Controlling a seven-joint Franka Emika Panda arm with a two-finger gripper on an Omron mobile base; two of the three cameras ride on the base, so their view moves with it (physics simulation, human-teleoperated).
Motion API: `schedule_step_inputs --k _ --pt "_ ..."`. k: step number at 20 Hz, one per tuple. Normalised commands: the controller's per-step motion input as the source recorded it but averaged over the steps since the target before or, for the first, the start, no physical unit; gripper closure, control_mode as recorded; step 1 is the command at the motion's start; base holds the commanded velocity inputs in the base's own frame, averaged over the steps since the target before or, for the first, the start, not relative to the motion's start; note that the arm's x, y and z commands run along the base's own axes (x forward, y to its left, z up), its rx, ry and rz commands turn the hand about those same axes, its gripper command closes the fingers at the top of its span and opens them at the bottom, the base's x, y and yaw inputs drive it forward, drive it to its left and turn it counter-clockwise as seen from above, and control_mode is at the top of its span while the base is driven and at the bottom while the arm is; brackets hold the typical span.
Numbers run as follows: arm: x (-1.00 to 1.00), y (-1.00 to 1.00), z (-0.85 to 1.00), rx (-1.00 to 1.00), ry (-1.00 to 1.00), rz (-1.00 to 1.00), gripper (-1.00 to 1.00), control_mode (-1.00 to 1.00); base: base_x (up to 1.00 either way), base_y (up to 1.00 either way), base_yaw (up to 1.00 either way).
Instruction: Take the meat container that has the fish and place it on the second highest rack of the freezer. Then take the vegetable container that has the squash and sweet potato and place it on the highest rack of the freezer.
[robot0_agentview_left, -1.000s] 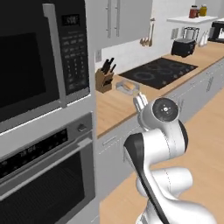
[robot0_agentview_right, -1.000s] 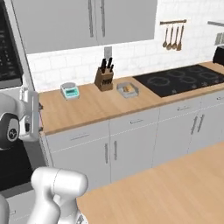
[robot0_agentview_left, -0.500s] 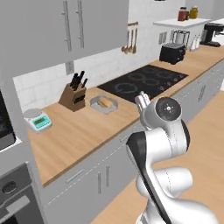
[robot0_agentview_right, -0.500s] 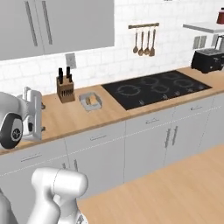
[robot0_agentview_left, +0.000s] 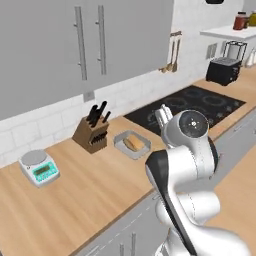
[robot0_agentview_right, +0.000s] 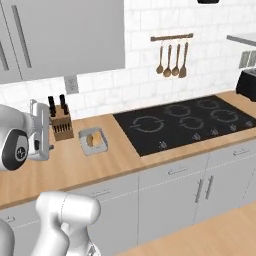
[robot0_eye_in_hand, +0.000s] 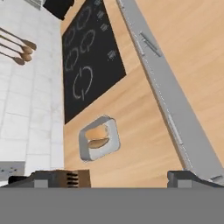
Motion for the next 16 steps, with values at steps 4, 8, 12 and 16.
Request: schedule_step_inputs --k 4,8,12,16 --pt "0.0 0.0 0.0 0.0 0.0 0.0 -1.0 1.0 0.58 -0.19 0.36" --pt "0.0 0.0 0.0 0.0 0.0 0.0 -1.0 1.0 0.02 -0.36 0.44" --pt "0.0 0.0 0.0 0.0 0.0 0.0 -1.0 1.0 0.28 -0.4 0.43" --pt "0.0 -0.34 -0.26 0.05 0.0 0.18 -1.0 -1.0 0.03 -0.21 0.2"
